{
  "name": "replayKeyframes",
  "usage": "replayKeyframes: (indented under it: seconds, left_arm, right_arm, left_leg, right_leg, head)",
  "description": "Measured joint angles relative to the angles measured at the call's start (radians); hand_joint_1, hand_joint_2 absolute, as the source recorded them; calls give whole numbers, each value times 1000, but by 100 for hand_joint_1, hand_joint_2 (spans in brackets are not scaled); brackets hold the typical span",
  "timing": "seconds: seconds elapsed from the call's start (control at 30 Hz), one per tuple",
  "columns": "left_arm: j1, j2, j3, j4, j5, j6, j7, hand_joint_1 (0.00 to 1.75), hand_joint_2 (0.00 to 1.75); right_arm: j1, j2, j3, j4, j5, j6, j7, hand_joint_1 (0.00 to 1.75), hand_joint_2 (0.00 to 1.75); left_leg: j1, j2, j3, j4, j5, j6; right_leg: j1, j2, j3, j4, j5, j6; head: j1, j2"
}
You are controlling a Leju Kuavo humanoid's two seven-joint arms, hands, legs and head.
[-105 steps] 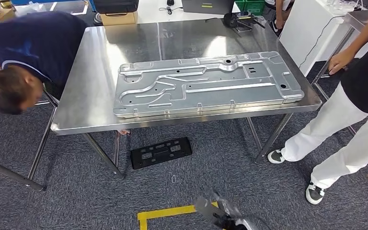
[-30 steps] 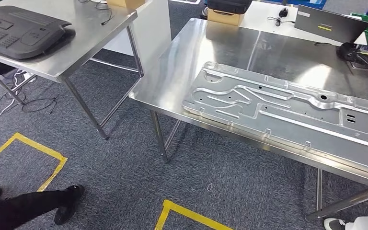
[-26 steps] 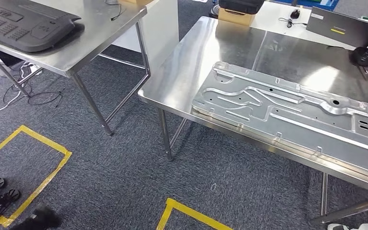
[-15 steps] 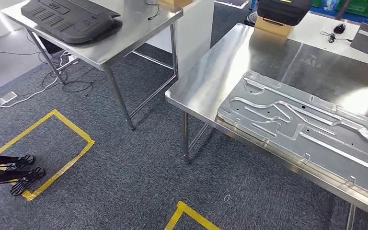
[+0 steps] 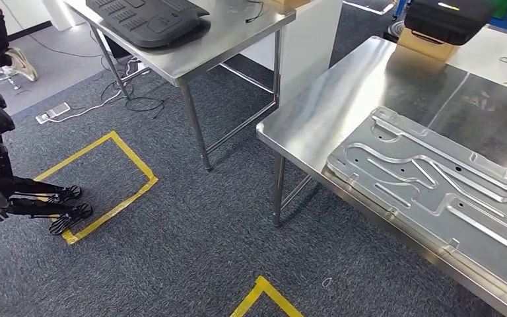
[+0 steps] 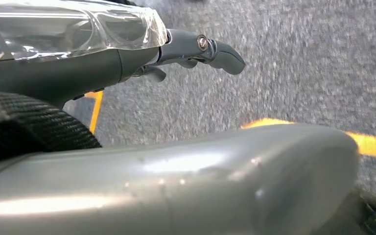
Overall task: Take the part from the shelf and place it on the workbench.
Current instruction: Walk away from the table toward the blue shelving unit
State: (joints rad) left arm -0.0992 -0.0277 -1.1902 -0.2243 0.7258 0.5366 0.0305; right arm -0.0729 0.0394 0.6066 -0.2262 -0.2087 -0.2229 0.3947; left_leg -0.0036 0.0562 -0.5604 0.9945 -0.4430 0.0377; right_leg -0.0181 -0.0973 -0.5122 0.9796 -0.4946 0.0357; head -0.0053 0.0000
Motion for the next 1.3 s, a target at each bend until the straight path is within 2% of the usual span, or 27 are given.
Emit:
replayKeyframes:
  seconds: [0.03, 0.1, 0.13, 0.17, 0.23, 0.27, 0.33, 0.4, 0.5, 0.53, 0.6, 0.63, 0.67, 0.7, 0.73, 0.77, 0.83, 0.9, 0.93, 0.97, 1.0, 1.07, 1.1, 1.13, 1.2, 1.23, 1.3]
  left_arm:
    - [1, -1, 0, 0, -1, 0, 0, 0, 0]
    - [4, -1, 0, 0, -3, 2, 1, 0, 0]
    - [5, -1, 0, 0, -4, 3, 1, 0, 0]
    - [6, -2, 0, 0, -4, 4, 2, 0, 0]
    - [5, -3, 0, 0, -5, 6, 3, 0, 0]
    - [3, -3, 0, 0, -5, 7, 3, 0, 0]
    - [2, -4, 0, 0, -5, 8, 3, 0, 0]
    - [1, -4, 0, 0, -5, 8, 3, 0, 0]
    - [2, -4, 0, 0, -4, 8, 3, 0, 0]
    - [2, -5, 0, 0, -4, 8, 3, 0, 0]
    - [0, -5, 0, 0, -3, 8, 3, 0, 0]
    - [0, -5, 0, 0, -3, 8, 4, 0, 0]
    - [0, -5, 0, 0, -3, 8, 6, 0, 0]
    - [0, -4, 0, 0, -2, 8, 8, 0, 0]
    - [0, -4, 0, 0, -1, 8, 10, 0, 0]
    - [0, -4, 0, 0, 0, 8, 12, 0, 0]
    - [-2, -4, 0, 0, 1, 8, 12, 0, 0]
    - [-3, -4, 0, 0, 1, 8, 12, 0, 0]
    - [-3, -4, 0, 0, 1, 8, 12, 0, 0]
    - [-2, -4, 0, 0, 1, 8, 11, 0, 0]
    - [-1, -4, 0, 0, 1, 8, 11, 0, 0]
    - [0, -3, 0, 0, 0, 8, 11, 0, 0]
    - [0, -3, 0, 0, 0, 8, 11, 0, 0]
    - [1, -4, 0, 0, 0, 8, 11, 0, 0]
    - [2, -4, 0, 0, 1, 8, 11, 0, 0]
    - [4, -4, 0, 0, 2, 8, 11, 0, 0]
    - [6, -4, 0, 0, 3, 8, 11, 0, 0]
  right_arm:
    - [-1, 0, 0, 0, -1, 0, 0, 0, 0]
    - [-5, 0, 0, 0, -4, 0, -1, 0, 0]
    - [-7, 0, 0, 0, -5, 0, -1, 0, 0]
    - [-8, 0, 0, 0, -6, 0, -1, 0, 0]
    - [-6, -1, 0, 1, -9, 1, -1, 0, 0]
    - [-4, -2, 0, 1, -10, 2, -2, 0, 0]
    - [-2, -2, 0, 2, -10, 3, -2, 0, 0]
    - [-2, -2, 0, 2, -10, 3, -2, 0, 0]
    - [-1, -2, 0, 2, -8, 3, -2, 0, 0]
    - [-1, -3, 0, 2, -7, 3, -2, 0, 0]
    - [1, -4, 1, 3, -4, 3, -5, 0, 0]
    - [0, -5, 1, 3, -4, 3, -7, 0, 0]
    - [-1, -5, 1, 4, -4, 3, -8, 0, 0]
    - [-3, -5, 2, 4, -4, 3, -9, 0, 0]
    - [-5, -5, 2, 4, -3, 2, -9, 0, 0]
    - [-4, -5, 2, 4, -3, 2, -9, 0, 0]
    - [-2, -6, 2, 4, -3, 2, -10, 0, 0]
    - [0, -6, 2, 4, -3, 2, -9, 0, 0]
    - [1, -6, 2, 4, -3, 2, -9, 0, 0]
    - [1, -6, 2, 4, -4, 2, -8, 0, 0]
    - [0, -6, 2, 4, -4, 2, -8, 0, 0]
    - [-1, -6, 2, 4, -5, 2, -7, 0, 0]
    - [-1, -5, 2, 4, -5, 3, -7, 0, 0]
    - [-2, -5, 2, 4, -5, 3, -7, 0, 0]
    - [-5, -4, 2, 4, -5, 3, -7, 0, 0]
    - [-7, -4, 2, 4, -5, 3, -7, 0, 0]
    - [-8, -3, 3, 4, -4, 3, -8, 0, 0]
  left_leg:
    - [-5, 5, 5, -16, 1, 2]
    - [-4, -17, 4, -21, 4, 6]
    - [-2, -28, 7, -27, 8, 10]
    - [2, -38, 10, -33, 12, 15]
    - [5, -60, 14, -39, 16, 22]
    - [5, -71, 14, -38, 15, 24]
    - [5, -85, 15, -38, 15, 25]
    - [4, -89, 15, -38, 15, 26]
    - [5, -105, 17, -38, 14, 25]
    - [6, -121, 20, -37, 13, 23]
    - [7, -163, 20, -31, 7, 12]
    - [8, -183, 19, -29, 5, 5]
    - [9, -197, 16, -29, 5, -2]
    - [12, -204, 14, -31, 5, -7]
    - [12, -192, 11, -24, 1, -12]
    - [12, -167, 0, -1, -12, -17]
    - [10, -102, -52, 108, -65, -26]
    - [13, -77, -121, 241, -115, -31]
    - [13, -74, -140, 274, -119, -31]
    - [13, -72, -138, 265, -103, -29]
    - [12, -67, -117, 220, -73, -25]
    - [2, -27, -41, 68, -7, -9]
    - [-4, -8, -16, 15, 11, -2]
    - [-10, 4, -4, -12, 17, 4]
    - [-14, -9, -6, -21, 16, 10]
    - [-12, -20, -3, -28, 19, 13]
    - [-2, -43, 8, -45, 27, 21]
  right_leg:
    - [1, -8, 3, -1, -2, 5]
    - [1, -20, 9, -6, -6, 15]
    - [-1, -8, 11, -1, -13, 20]
    - [-2, 15, 3, 21, -30, 25]
    - [-3, 72, -49, 133, -92, 29]
    - [-3, 87, -84, 202, -123, 31]
    - [-2, 93, -126, 285, -152, 33]
    - [-2, 94, -134, 299, -155, 33]
    - [-3, 94, -144, 304, -138, 33]
    - [-5, 100, -123, 247, -97, 34]
    - [-11, 143, -59, 88, -17, 32]
    - [-13, 161, -29, 18, 13, 28]
    - [-12, 170, -20, -2, 15, 21]
    - [-11, 157, -19, -3, 15, 13]
    - [-10, 145, -17, -4, 15, 6]
    - [-10, 132, -14, -5, 15, -2]
    - [-8, 105, -9, -6, 11, -12]
    - [-4, 77, -5, -6, 6, -17]
    - [-3, 63, -1, -6, 3, -18]
    - [-1, 50, 3, -6, -1, -18]
    - [0, 37, 8, -6, -5, -17]
    - [3, 16, 20, -6, -13, -14]
    - [4, 6, 24, -7, -17, -10]
    - [5, -2, 27, -7, -20, -6]
    - [6, -19, 33, -13, -23, 4]
    - [5, -13, 36, -13, -26, 9]
    - [4, 34, 20, 32, -61, 16]
  head:
    - [0, 0]
    - [0, 0]
    - [1, 0]
    - [1, 0]
    - [4, 0]
    - [4, 0]
    - [5, 0]
    - [5, 0]
    - [5, 0]
    - [5, 0]
    - [5, 0]
    - [4, 0]
    - [4, 0]
    - [4, 0]
    - [4, 0]
    - [2, 0]
    - [-2, 0]
    - [-3, 0]
    - [-3, 0]
    - [-3, 0]
    - [-3, 0]
    - [-3, 0]
    - [-3, 0]
    - [-3, 0]
    - [-3, 0]
    - [-2, 0]
    - [-1, 0]
